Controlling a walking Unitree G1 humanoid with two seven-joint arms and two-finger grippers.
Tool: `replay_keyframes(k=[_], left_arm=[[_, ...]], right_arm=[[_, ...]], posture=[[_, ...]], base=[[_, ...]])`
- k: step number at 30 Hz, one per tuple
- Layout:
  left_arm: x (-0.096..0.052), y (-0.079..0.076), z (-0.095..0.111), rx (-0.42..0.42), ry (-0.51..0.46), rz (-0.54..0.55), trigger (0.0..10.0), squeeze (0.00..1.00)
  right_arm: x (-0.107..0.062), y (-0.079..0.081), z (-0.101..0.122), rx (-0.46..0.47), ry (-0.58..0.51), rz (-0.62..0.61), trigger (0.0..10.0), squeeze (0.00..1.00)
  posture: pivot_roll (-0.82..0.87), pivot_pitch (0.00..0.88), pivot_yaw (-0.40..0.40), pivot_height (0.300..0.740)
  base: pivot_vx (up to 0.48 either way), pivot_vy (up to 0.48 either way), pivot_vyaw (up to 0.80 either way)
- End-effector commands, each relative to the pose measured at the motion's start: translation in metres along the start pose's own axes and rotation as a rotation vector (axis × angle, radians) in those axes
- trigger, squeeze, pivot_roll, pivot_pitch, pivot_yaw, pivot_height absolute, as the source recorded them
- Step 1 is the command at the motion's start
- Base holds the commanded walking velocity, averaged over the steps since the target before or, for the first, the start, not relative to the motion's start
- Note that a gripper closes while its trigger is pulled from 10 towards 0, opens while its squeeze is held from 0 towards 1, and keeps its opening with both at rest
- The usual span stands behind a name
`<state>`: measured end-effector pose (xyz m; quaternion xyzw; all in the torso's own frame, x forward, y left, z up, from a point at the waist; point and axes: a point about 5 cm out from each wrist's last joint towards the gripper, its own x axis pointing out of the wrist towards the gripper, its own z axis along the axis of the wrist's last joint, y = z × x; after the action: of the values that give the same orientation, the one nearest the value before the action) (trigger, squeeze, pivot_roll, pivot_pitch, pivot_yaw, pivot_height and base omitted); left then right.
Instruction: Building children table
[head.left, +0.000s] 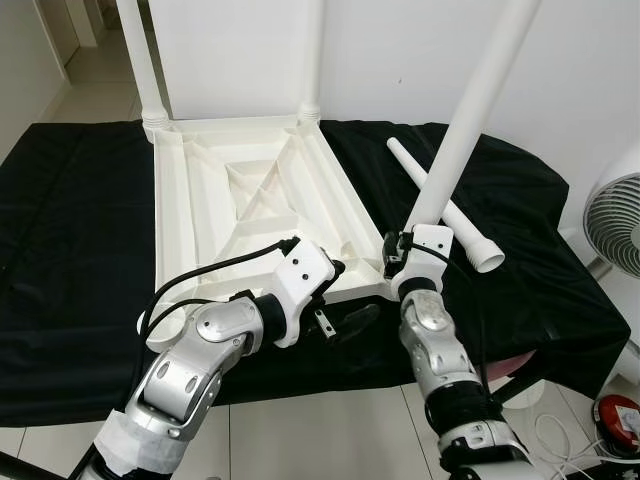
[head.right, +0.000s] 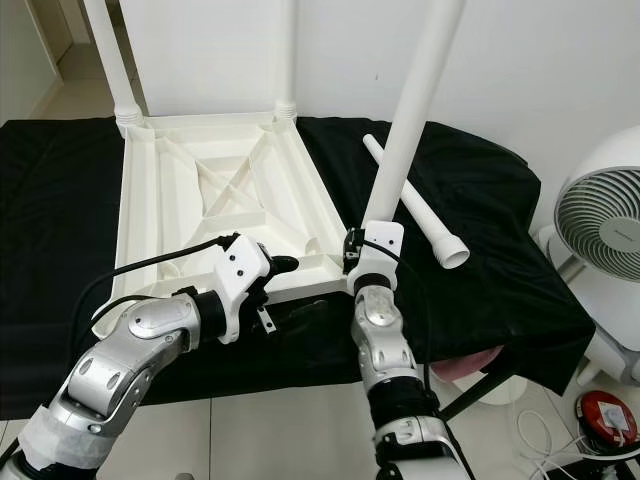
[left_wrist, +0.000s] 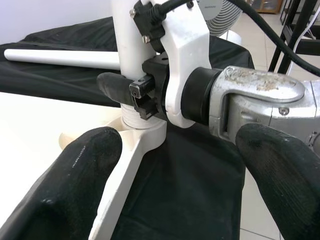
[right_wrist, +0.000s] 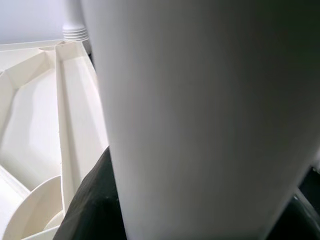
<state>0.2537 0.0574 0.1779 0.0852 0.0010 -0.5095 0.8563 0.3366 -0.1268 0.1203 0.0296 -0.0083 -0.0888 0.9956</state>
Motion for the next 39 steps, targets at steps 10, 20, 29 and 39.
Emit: replay_keyframes(k=[10,20,29,39], left_arm=[[0.002,0.003,-0.001,-0.001,0.009,0.017,10.0,0.0],[0.006,0.003,0.0,0.001,0.001,0.01,10.0,0.0],[0.008,0.0,0.0,-0.002,-0.003,-0.003,10.0,0.0],[0.011,-0.003,-0.001,-0.008,-0.006,-0.013,10.0,0.0]], right_arm=[[-0.003,-0.036,-0.022,0.031,0.104,-0.287,10.0,0.0],[0.0,-0.028,-0.02,0.026,0.093,-0.255,10.0,0.0],[0.002,-0.027,-0.005,0.028,-0.042,-0.122,10.0,1.0],[0.005,-0.037,0.01,0.002,-0.146,0.01,10.0,0.1]], posture=[[-0.04,0.0,-0.048,0.74],[-0.05,0.0,-0.046,0.74],[-0.05,0.0,-0.045,0.74],[-0.06,0.0,-0.046,0.74]], base=[[0.0,0.0,0.0],[0.0,0.0,0.0],[0.0,0.0,0.0],[0.0,0.0,0.0]])
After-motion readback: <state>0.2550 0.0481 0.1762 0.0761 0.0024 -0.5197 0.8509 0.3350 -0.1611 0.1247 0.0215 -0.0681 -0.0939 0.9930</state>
